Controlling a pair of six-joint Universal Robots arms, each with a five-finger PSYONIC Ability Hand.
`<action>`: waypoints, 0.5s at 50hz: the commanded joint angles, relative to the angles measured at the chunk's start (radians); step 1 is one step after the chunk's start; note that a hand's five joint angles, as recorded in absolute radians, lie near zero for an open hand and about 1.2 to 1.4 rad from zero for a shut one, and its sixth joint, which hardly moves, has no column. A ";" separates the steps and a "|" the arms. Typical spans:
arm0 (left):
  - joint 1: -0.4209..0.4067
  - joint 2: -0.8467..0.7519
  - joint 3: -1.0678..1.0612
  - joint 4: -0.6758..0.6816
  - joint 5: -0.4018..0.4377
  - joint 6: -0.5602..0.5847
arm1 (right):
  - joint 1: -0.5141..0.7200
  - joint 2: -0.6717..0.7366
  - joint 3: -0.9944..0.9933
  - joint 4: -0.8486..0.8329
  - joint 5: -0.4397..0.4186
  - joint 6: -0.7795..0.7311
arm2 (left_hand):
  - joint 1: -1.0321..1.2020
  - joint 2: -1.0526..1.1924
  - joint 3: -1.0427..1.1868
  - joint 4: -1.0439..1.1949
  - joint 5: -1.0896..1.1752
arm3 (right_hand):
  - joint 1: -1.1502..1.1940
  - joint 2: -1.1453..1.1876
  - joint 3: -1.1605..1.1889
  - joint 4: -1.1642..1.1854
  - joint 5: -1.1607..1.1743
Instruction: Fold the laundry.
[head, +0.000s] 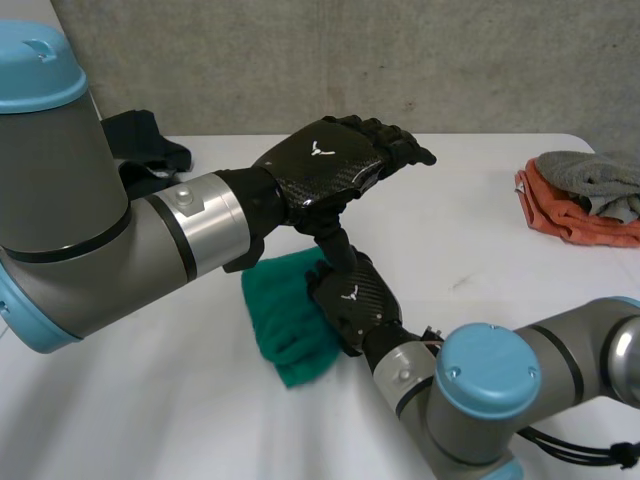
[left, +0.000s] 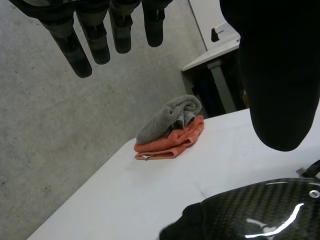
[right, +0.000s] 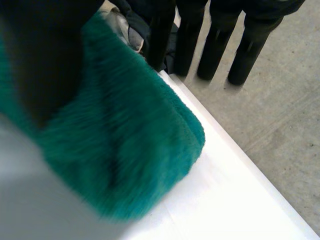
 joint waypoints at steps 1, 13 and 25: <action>0.005 0.000 -0.002 -0.001 0.001 0.000 | -0.007 0.061 -0.107 0.071 -0.007 0.004 | -0.008 -0.028 -0.030 -0.023 -0.044 | 0.799 0.818 0.821 0.824 0.836; 0.008 0.014 0.085 0.007 -0.036 -0.008 | -0.146 -0.088 -0.242 0.071 -0.016 0.099 | -0.002 -0.022 -0.025 -0.017 -0.038 | 0.799 0.818 0.821 0.824 0.836; 0.009 0.029 0.193 0.114 -0.074 -0.172 | -0.465 -0.109 -0.558 0.066 -0.020 0.174 | 0.007 -0.013 -0.016 -0.009 -0.029 | 0.799 0.818 0.821 0.824 0.836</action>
